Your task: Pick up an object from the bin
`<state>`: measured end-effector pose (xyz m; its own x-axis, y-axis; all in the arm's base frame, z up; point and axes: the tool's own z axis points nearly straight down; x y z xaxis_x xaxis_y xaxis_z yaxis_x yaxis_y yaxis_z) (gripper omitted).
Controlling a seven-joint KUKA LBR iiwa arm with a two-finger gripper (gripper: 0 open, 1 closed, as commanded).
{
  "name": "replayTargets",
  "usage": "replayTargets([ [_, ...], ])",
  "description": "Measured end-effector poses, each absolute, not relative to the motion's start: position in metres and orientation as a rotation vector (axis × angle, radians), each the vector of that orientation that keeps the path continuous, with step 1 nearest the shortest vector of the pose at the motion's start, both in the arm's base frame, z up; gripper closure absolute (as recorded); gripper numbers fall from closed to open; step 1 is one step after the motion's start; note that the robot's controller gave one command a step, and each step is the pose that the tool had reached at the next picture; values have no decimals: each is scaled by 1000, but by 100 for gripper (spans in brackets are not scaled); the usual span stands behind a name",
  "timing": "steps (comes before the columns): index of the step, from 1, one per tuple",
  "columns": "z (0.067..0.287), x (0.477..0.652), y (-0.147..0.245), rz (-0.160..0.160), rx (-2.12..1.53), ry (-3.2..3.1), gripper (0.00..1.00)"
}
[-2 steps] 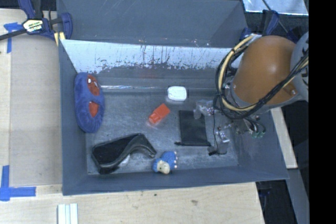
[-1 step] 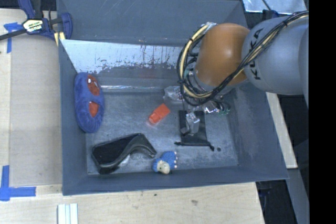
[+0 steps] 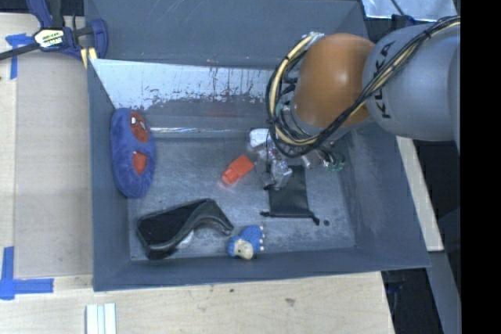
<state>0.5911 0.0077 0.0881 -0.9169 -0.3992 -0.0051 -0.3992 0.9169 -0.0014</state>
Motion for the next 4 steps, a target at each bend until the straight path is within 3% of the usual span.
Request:
replayTargets([
  [1,88,591,8,-1,-640,3070,0],
  [2,88,591,8,-1,-641,3070,100],
  [3,88,591,8,-1,-641,3070,0],
  [4,88,591,8,-1,-641,3070,100],
])
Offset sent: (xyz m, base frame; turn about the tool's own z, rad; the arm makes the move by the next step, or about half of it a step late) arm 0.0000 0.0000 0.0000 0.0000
